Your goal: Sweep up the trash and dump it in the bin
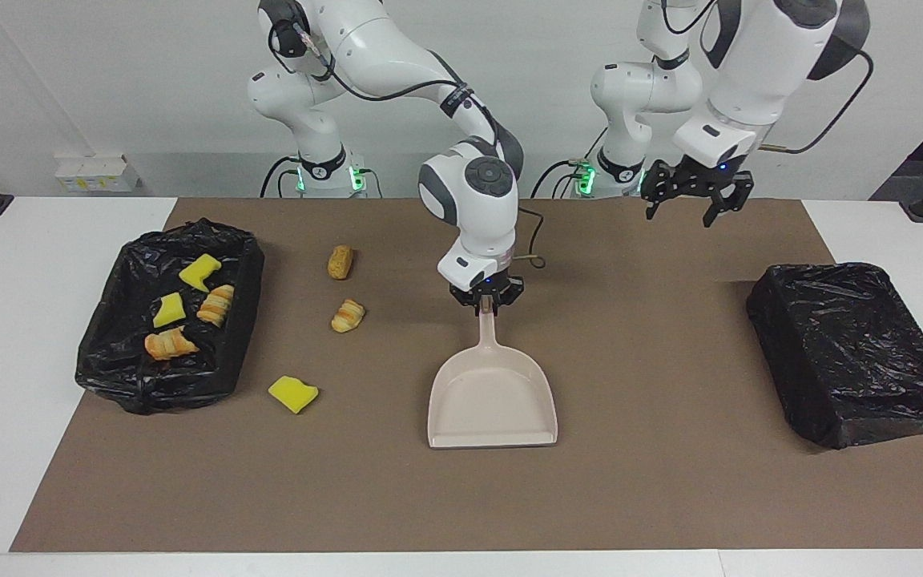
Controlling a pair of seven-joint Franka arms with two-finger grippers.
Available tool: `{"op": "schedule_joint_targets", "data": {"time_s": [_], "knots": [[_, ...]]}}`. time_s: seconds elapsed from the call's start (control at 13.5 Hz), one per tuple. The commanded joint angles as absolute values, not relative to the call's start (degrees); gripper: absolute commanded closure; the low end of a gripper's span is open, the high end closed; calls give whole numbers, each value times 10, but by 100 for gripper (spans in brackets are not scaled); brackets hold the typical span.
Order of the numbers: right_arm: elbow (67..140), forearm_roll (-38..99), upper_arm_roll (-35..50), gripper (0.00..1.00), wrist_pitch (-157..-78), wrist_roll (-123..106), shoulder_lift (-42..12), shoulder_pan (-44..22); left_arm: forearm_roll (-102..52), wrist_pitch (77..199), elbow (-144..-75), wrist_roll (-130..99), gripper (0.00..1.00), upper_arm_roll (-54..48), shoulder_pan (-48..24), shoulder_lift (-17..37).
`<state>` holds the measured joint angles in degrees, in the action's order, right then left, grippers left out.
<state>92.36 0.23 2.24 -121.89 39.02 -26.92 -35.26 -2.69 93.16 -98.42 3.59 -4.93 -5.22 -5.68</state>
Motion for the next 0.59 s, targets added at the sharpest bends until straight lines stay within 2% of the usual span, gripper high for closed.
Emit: {"op": "schedule_joint_targets", "data": {"time_s": [0.0, 0.3, 0.37, 0.52], "knots": [[904, 28, 22, 100, -1208, 394, -272, -351, -16, 892, -913, 62, 0, -58, -29, -25], [915, 31, 22, 98, -1193, 395, -270, -355, -16, 856, -867, 60, 0, -59, -29, -7], [916, 29, 22, 1, -1194, 389, -270, -354, -17, 860, -870, 60, 0, -59, -30, -11], [913, 32, 22, 0, -1194, 391, -265, -359, -18, 857, -873, 61, 0, -59, -31, -14]]}}
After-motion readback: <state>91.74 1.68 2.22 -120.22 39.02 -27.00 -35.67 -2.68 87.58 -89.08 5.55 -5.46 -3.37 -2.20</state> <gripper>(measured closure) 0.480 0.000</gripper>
